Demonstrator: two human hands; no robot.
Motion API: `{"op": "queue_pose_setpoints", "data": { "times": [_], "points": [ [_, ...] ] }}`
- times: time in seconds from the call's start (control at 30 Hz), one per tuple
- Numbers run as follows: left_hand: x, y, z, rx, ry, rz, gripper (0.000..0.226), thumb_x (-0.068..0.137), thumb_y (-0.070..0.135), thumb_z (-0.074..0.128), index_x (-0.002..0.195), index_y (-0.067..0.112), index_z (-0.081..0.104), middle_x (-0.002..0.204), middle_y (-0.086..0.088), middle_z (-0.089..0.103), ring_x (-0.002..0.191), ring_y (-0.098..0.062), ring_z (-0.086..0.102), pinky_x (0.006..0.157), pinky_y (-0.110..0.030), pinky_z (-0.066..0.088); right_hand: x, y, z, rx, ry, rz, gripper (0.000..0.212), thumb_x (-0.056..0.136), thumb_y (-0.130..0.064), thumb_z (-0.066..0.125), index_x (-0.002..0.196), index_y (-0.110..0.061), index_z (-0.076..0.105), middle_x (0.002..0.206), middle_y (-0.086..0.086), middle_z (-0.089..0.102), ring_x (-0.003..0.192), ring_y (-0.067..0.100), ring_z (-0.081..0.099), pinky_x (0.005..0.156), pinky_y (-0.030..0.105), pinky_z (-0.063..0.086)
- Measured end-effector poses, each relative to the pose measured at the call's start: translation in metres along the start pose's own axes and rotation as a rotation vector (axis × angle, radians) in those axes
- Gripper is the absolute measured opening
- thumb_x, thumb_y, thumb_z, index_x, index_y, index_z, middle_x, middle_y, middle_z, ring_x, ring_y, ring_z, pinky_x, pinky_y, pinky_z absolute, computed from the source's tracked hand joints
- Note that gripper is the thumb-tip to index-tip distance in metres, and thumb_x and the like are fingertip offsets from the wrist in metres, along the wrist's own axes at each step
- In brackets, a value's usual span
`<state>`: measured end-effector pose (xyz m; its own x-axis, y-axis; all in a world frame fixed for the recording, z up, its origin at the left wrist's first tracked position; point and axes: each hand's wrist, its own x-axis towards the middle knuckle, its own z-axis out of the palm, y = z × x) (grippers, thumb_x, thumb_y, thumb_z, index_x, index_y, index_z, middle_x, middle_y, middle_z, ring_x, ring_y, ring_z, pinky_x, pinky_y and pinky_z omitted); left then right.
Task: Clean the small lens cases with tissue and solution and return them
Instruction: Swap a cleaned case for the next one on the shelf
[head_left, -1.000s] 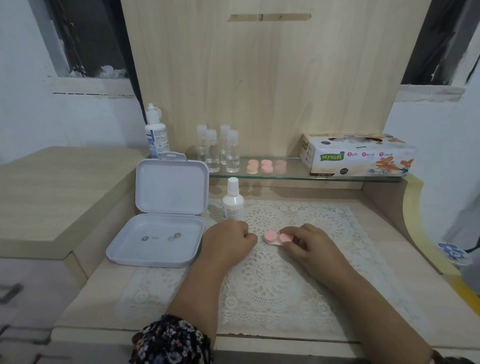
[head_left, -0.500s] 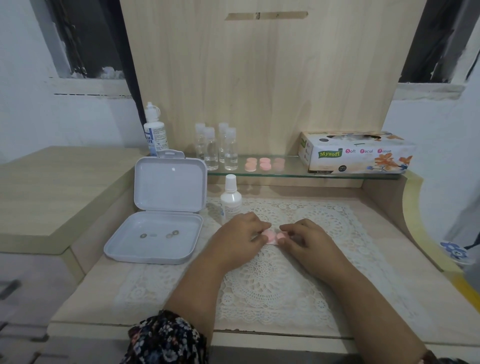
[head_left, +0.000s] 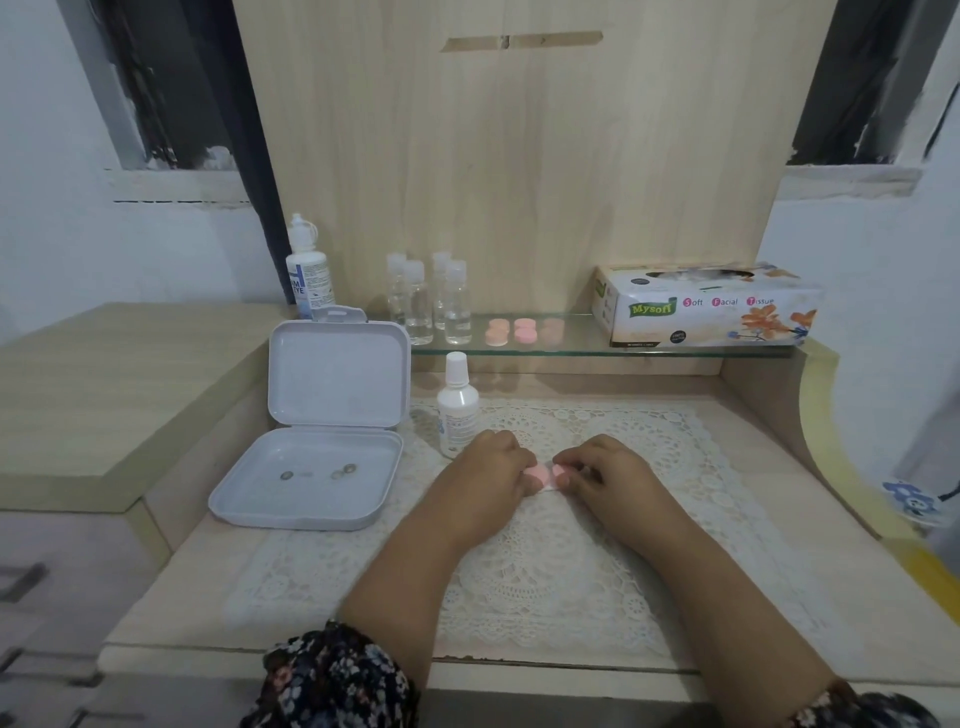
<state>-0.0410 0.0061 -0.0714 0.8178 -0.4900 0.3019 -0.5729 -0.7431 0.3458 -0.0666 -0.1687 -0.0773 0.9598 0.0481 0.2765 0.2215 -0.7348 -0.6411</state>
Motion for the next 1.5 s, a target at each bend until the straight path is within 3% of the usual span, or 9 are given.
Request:
{"op": "queue_pose_setpoints", "data": {
  "times": [0.2,0.3,0.47,0.57,0.67,0.83,1.03,1.17,1.5],
  "points": [
    [0.000,0.004,0.005,0.098,0.083,-0.019,0.033,0.095,0.037,0.050,0.104,0.008,0.063,0.098,0.000,0.049,0.101,-0.016,0.041,0.088,-0.029,0.039,0.001,0.001,-0.001,-0.010,-0.002,0.003,0.021,0.094,-0.020,0.062,0.112,-0.016,0.070,0.099,-0.009,0.053,0.085,0.001,0.048,0.072,0.006,0.034],
    [0.002,0.007,0.008,0.176,0.124,-0.055,0.040,0.094,0.049,0.049,0.091,0.009,0.058,0.089,0.003,0.040,0.096,-0.016,0.040,0.075,-0.025,0.034,0.000,0.000,0.000,0.012,-0.003,-0.001,0.021,0.092,-0.024,0.064,0.111,-0.017,0.071,0.097,-0.011,0.054,0.084,0.000,0.049,0.072,0.008,0.035],
    [-0.001,0.004,0.005,-0.071,0.124,-0.148,0.042,0.084,0.057,0.057,0.091,0.016,0.055,0.091,0.006,0.047,0.093,-0.013,0.045,0.076,-0.029,0.042,-0.003,0.001,-0.001,0.038,0.008,0.008,0.020,0.092,-0.026,0.065,0.109,-0.019,0.071,0.099,-0.012,0.055,0.087,-0.002,0.051,0.071,0.008,0.035],
    [-0.007,0.004,-0.003,-0.237,0.117,-0.135,0.031,0.090,0.038,0.058,0.117,0.023,0.056,0.103,0.011,0.050,0.100,-0.007,0.046,0.089,-0.026,0.042,-0.002,0.002,-0.001,0.036,0.010,0.009,0.020,0.092,-0.024,0.065,0.111,-0.019,0.070,0.100,-0.012,0.055,0.088,-0.002,0.051,0.072,0.009,0.035],
    [-0.011,0.005,-0.004,-0.303,0.061,-0.090,0.037,0.090,0.017,0.056,0.125,0.029,0.052,0.114,0.008,0.053,0.101,-0.003,0.051,0.094,-0.023,0.042,-0.002,0.001,0.000,0.036,0.003,0.009,0.023,0.092,-0.022,0.064,0.114,-0.018,0.070,0.102,-0.011,0.055,0.089,-0.001,0.051,0.074,0.009,0.036],
    [-0.009,0.004,-0.004,-0.238,0.105,-0.145,0.034,0.085,0.039,0.065,0.116,0.032,0.053,0.092,0.012,0.055,0.089,-0.001,0.048,0.080,-0.030,0.047,-0.003,0.000,-0.002,0.062,0.000,0.017,0.022,0.093,-0.024,0.063,0.114,-0.019,0.070,0.103,-0.011,0.055,0.091,-0.001,0.051,0.074,0.007,0.035],
    [-0.010,0.008,-0.003,-0.278,0.086,-0.067,0.041,0.088,0.018,0.059,0.126,0.031,0.049,0.107,0.013,0.056,0.095,-0.001,0.049,0.089,-0.028,0.046,-0.003,-0.001,-0.002,0.053,0.004,0.018,0.024,0.094,-0.021,0.062,0.116,-0.018,0.069,0.102,-0.011,0.055,0.087,-0.003,0.051,0.072,0.006,0.035],
    [-0.009,0.009,-0.004,-0.277,0.111,-0.089,0.032,0.087,0.027,0.063,0.117,0.030,0.051,0.096,0.014,0.055,0.089,-0.001,0.049,0.083,-0.029,0.047,-0.003,-0.001,-0.002,0.050,-0.003,0.014,0.023,0.094,-0.022,0.062,0.116,-0.019,0.069,0.103,-0.010,0.055,0.089,-0.002,0.051,0.073,0.007,0.035],
    [0.006,0.009,0.001,-0.313,0.247,-0.239,0.005,0.089,0.013,0.061,0.085,0.014,0.059,0.085,0.000,0.060,0.076,-0.016,0.054,0.070,-0.028,0.044,-0.004,0.000,-0.001,0.034,-0.008,0.022,0.023,0.094,-0.025,0.060,0.116,-0.021,0.069,0.101,-0.014,0.053,0.089,-0.003,0.049,0.073,0.007,0.033]
  ]
}}
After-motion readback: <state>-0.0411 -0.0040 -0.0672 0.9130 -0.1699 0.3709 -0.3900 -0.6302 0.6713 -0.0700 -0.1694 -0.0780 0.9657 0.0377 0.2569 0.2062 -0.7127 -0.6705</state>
